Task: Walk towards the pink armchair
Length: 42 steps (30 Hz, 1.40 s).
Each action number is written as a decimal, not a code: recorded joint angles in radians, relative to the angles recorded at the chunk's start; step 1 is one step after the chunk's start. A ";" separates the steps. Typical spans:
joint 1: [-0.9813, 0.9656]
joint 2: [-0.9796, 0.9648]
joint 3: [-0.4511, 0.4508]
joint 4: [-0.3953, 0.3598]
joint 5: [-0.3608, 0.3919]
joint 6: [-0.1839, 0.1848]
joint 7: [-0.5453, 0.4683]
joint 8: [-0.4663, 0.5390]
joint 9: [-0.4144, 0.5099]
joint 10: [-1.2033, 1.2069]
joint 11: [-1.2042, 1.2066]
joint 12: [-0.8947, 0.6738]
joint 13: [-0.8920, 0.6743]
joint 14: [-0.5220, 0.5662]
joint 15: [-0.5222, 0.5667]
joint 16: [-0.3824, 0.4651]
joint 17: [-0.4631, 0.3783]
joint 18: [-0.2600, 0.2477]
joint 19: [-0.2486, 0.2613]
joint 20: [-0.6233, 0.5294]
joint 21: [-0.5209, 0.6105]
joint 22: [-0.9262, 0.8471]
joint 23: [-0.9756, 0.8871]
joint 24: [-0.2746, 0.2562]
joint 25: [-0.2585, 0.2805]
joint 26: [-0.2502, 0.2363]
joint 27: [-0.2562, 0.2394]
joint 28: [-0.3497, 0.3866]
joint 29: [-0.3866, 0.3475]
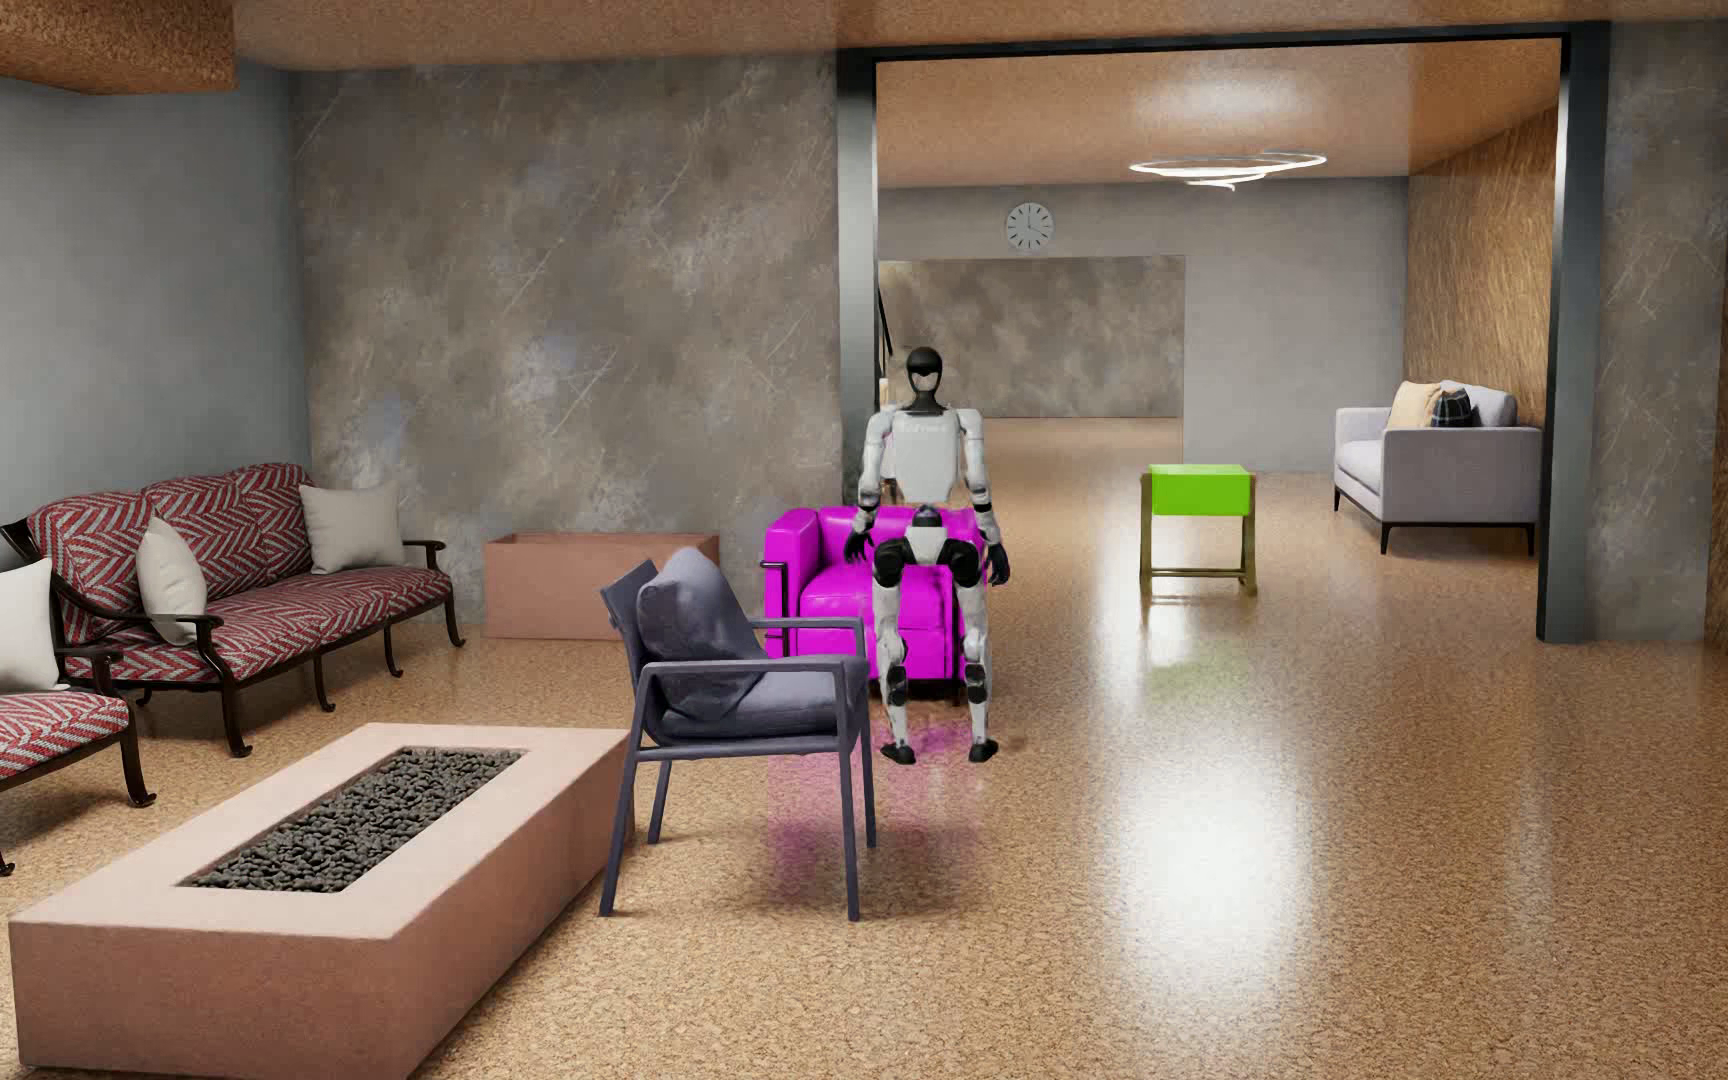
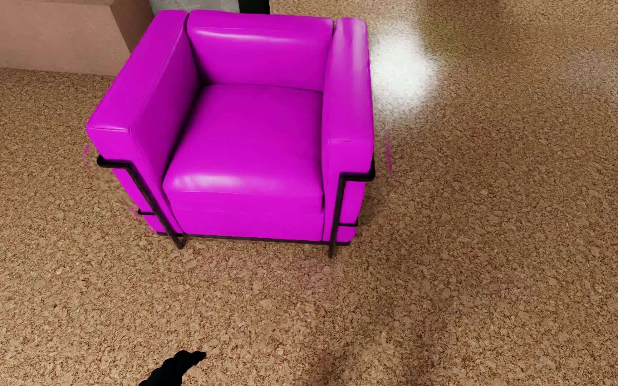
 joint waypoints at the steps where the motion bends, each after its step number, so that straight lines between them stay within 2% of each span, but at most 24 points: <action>1: 0.003 -0.007 0.002 0.005 0.004 0.000 0.014 0.015 0.001 0.007 0.010 -0.003 0.000 -0.007 0.002 -0.007 -0.002 0.003 0.004 -0.024 -0.001 0.010 -0.021 0.016 -0.001 -0.004 -0.005 -0.025 -0.011; 4: 0.015 -0.020 0.007 0.013 0.015 -0.005 0.052 0.055 0.005 0.017 0.029 -0.018 0.006 -0.021 -0.001 -0.043 0.003 0.010 0.010 -0.073 -0.018 0.042 -0.073 0.055 0.015 -0.006 -0.016 -0.087 -0.044; 8: 0.021 -0.028 0.011 0.023 0.032 -0.013 0.085 0.089 0.010 0.020 0.025 -0.034 0.010 -0.026 -0.001 -0.070 0.015 0.016 0.008 -0.137 -0.031 0.060 -0.076 0.103 0.036 -0.012 -0.004 -0.098 -0.042; 11: 0.013 -0.030 0.011 0.033 0.043 -0.016 0.096 0.097 0.015 0.028 0.011 -0.051 0.018 -0.027 0.003 -0.063 0.030 0.021 0.008 -0.177 -0.056 0.062 -0.060 0.106 0.069 -0.020 0.006 -0.116 -0.043; 17: 0.005 -0.021 0.009 0.049 0.063 -0.009 0.106 0.101 0.021 0.023 -0.036 -0.072 0.023 -0.020 0.025 -0.046 0.036 0.020 0.011 -0.177 -0.071 0.079 -0.019 0.074 0.063 -0.002 0.023 -0.102 -0.040; 21: -0.002 -0.031 0.005 0.054 0.070 -0.003 0.117 0.110 0.023 0.018 -0.045 -0.068 0.014 -0.015 0.036 -0.016 0.036 0.022 0.012 -0.193 -0.061 0.096 -0.023 0.094 0.058 0.010 0.009 -0.108 -0.039; 25: -0.008 -0.043 0.000 0.050 0.070 0.002 0.128 0.120 0.021 0.010 -0.051 -0.057 0.010 -0.010 0.045 0.007 0.033 0.025 0.013 -0.210 -0.055 0.097 -0.056 0.092 0.057 0.007 -0.007 -0.120 -0.045; 33: -0.009 -0.054 0.000 0.044 0.069 0.013 0.143 0.135 0.015 0.002 -0.056 -0.087 0.011 -0.010 0.052 0.009 0.013 0.032 0.020 -0.240 -0.042 0.138 -0.051 0.040 0.053 0.010 -0.001 -0.113 -0.039; 39: 0.000 -0.050 0.000 0.047 0.072 0.014 0.151 0.142 0.013 0.004 -0.051 -0.095 0.011 -0.016 0.048 0.009 0.024 0.032 0.022 -0.265 -0.063 0.152 -0.057 0.015 0.073 0.011 0.002 -0.104 -0.046; 42: 0.007 -0.044 0.001 0.046 0.073 0.014 0.152 0.142 0.014 -0.001 -0.052 -0.109 0.014 -0.015 0.048 -0.005 0.041 0.031 0.023 -0.258 -0.085 0.187 -0.061 -0.029 0.080 0.020 0.003 -0.088 -0.050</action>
